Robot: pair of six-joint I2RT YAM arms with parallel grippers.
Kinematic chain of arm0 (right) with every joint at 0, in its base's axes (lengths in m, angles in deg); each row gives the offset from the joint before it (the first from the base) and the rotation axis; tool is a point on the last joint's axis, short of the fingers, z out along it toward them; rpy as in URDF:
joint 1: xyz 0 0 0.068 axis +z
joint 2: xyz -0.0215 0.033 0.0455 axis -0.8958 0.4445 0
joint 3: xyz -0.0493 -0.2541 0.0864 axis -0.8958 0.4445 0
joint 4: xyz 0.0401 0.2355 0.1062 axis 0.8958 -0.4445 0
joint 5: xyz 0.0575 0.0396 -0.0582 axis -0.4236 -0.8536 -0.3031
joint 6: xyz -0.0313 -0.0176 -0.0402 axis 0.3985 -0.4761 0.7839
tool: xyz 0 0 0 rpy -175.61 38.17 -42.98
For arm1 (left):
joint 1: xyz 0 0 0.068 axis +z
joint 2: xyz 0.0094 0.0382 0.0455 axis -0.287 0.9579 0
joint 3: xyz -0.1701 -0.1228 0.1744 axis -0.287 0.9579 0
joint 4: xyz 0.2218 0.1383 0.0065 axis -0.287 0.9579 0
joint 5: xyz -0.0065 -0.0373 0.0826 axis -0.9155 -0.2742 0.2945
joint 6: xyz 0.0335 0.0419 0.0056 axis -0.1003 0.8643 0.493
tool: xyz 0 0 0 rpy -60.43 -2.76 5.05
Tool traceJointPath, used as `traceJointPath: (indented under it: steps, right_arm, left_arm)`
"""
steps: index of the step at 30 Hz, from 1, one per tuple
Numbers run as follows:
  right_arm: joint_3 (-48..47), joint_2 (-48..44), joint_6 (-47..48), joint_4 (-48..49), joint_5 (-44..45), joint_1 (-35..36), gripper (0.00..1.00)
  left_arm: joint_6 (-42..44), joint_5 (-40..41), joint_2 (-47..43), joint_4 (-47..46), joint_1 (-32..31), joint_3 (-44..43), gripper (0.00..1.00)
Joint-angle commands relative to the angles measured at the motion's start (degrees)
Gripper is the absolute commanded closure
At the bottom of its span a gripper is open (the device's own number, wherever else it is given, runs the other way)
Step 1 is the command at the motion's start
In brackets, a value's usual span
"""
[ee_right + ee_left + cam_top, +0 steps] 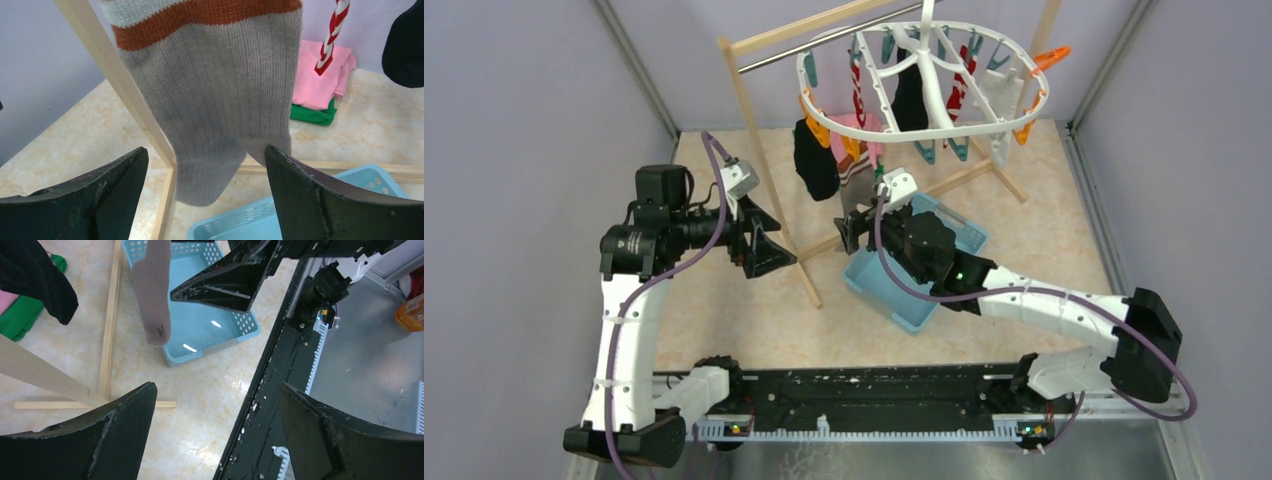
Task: Remove the socks clipped to the hanger
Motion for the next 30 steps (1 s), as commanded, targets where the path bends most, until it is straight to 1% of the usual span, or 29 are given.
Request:
traceJointPath:
  steps: [1, 5, 9, 11, 12, 14, 18, 21, 24, 27, 30]
  right_arm:
    - [-4.47, 3.43, 1.00, 3.97, 1.91, 0.17, 0.18]
    - [-6.47, 5.46, 0.57, 4.18, 2.23, -0.53, 0.31]
    - [-5.68, 4.92, -0.03, 4.93, 2.16, -0.89, 0.54]
    - [-3.78, 3.11, -1.22, 5.39, 1.67, -0.86, 0.67]
    - [-2.62, 2.03, -1.98, 5.76, 1.26, -0.88, 0.72]
    - [-0.82, 0.18, -3.48, 6.20, 0.30, -0.68, 0.76]
    - [0.21, -2.00, -6.61, 5.01, -3.36, 0.10, 0.84]
    - [1.69, -5.39, -10.13, 3.08, -5.70, 0.34, 0.92]
    - [4.76, -9.95, -13.75, 3.19, -7.80, 0.35, 0.99]
    - [5.96, -12.70, -15.80, 0.86, -8.93, 0.34, 1.00]
    - [7.05, -14.36, -16.94, -1.07, -9.98, 0.34, 1.00]
  left_arm:
    - [-4.10, 0.96, 0.30, -8.79, -2.02, 1.24, 0.05]
    - [-8.18, 1.21, 1.60, -14.24, -3.93, 0.74, 0.05]
    - [-13.02, 2.44, 3.85, -17.61, -7.48, -1.57, 0.06]
    - [-15.47, 3.55, 5.28, -19.39, -9.17, -2.70, 0.07]
    - [-16.83, 4.19, 6.23, -20.27, -10.04, -3.27, 0.07]
    - [-19.16, 5.63, 7.85, -22.14, -11.89, -4.51, 0.09]
    - [-21.04, 7.22, 9.70, -23.74, -13.59, -5.38, 0.08]
    - [-20.04, 6.39, 9.40, -23.14, -13.65, -3.65, 0.07]
    - [-18.21, 6.39, 8.39, -22.89, -14.02, -1.65, 0.05]
    - [-18.10, 6.49, 8.15, -23.57, -14.04, -2.53, 0.04]
    - [-21.09, 4.30, 9.28, -25.65, -14.11, -5.65, 0.02]
